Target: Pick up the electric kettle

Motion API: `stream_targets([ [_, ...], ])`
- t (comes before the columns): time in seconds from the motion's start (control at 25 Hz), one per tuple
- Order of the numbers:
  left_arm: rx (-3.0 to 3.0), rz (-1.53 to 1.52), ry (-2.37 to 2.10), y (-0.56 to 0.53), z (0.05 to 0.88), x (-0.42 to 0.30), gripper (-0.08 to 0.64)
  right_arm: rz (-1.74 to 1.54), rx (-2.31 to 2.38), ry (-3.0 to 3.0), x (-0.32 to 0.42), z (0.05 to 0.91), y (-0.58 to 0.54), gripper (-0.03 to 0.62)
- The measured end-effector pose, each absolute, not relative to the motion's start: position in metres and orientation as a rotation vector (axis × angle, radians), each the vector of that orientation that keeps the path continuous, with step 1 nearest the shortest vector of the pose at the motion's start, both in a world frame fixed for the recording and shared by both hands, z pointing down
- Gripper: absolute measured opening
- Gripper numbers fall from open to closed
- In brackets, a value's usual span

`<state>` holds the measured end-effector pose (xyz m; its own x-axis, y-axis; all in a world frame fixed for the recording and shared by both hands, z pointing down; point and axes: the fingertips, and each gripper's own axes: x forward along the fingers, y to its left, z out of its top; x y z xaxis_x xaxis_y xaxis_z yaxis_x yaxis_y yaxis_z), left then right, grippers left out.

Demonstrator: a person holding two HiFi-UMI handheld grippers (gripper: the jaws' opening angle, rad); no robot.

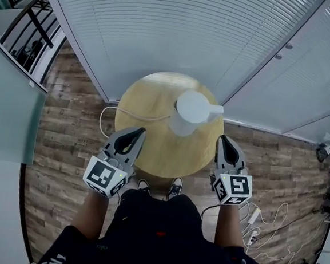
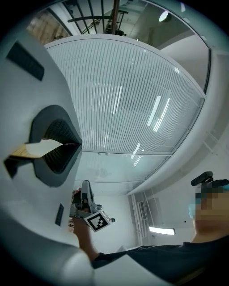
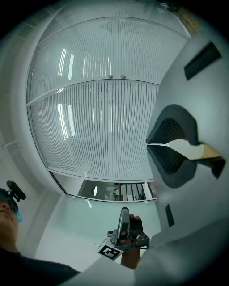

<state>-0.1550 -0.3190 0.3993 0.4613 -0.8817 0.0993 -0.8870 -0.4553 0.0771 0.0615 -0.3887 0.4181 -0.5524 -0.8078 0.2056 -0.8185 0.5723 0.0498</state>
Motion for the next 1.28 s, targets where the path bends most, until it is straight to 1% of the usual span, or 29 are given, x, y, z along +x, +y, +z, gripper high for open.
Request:
stream_targets([
  [0.32, 2.506, 0.151, -1.667, -0.355, 0.405, -0.125, 0.023, 0.092, 1.317, -2.608, 0.094, 0.447, -0.461, 0.028],
  [0.52, 2.437, 0.205, -1.69, -0.373, 0.424, -0.108, 0.023, 0.074, 1.287, -2.558, 0.111, 0.479, -0.493, 0.034],
  [0.64, 2.395, 0.215, -1.691, -0.381, 0.437, -0.098, 0.023, 0.102, 1.248, -2.544, 0.114, 0.507, -0.507, 0.103],
  [0.84, 2.327, 0.245, -1.698, -0.379, 0.461, -0.094, 0.023, 0.122, 1.187, -2.515, 0.104, 0.553, -0.527, 0.161],
  [1.0, 2.283, 0.267, -1.717, -0.374, 0.473, -0.102, 0.023, 0.149, 1.172, -2.503, 0.095, 0.585, -0.54, 0.184],
  [1.28, 2.226, 0.289, -1.756, -0.365, 0.485, -0.108, 0.023, 0.162, 1.184, -2.495, 0.082, 0.617, -0.559, 0.186],
])
